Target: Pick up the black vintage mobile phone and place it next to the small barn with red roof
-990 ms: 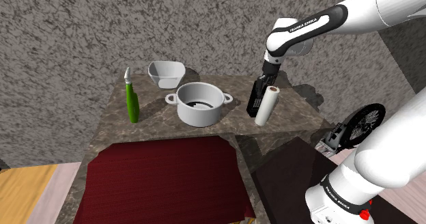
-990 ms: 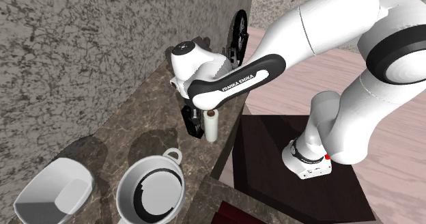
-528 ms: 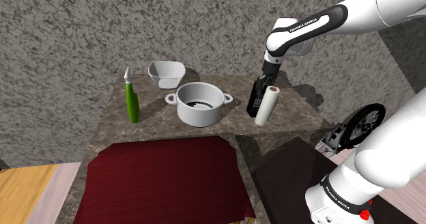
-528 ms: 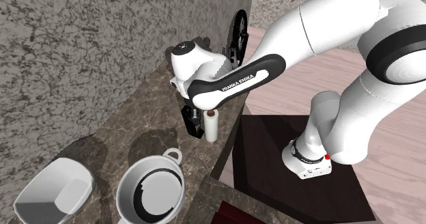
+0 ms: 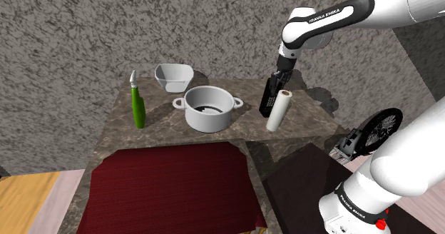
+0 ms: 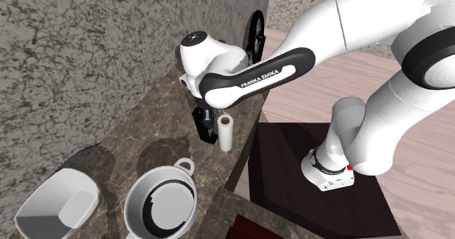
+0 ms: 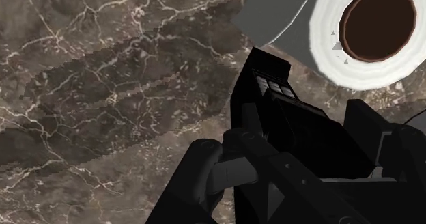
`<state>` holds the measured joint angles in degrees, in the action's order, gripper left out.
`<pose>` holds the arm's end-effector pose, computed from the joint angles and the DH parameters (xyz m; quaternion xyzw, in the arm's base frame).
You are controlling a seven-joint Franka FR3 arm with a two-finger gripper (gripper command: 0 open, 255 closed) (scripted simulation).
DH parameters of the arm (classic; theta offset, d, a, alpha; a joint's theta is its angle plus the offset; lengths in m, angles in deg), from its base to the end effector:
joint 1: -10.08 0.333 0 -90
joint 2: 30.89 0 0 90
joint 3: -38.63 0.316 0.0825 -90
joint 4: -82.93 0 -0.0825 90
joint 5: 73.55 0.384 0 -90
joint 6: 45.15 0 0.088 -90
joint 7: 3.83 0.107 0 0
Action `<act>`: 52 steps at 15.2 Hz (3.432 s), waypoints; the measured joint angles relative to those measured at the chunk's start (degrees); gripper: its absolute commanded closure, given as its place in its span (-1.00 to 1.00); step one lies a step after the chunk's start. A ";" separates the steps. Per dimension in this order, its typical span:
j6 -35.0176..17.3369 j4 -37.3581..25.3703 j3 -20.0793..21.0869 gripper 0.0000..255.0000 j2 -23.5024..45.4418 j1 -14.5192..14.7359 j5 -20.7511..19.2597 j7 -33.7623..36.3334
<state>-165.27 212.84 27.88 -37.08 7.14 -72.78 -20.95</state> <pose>0.4803 -0.1171 0.3983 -0.9990 -0.0272 0.0270 0.0238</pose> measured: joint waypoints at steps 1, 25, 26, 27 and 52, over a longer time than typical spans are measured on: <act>0.70 -0.29 0.04 1.00 -0.42 0.01 -0.08 0.11; 19.33 -14.45 0.48 1.00 -4.96 0.06 -0.89 1.14; 20.03 -15.07 0.53 1.00 -5.04 0.10 -0.88 1.23; 20.80 -15.96 0.56 1.00 -4.93 0.13 -0.85 1.27; 40.62 -39.63 0.50 1.00 -1.02 0.28 -0.17 1.31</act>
<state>-124.65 173.21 28.38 -38.10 7.43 -72.95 -19.64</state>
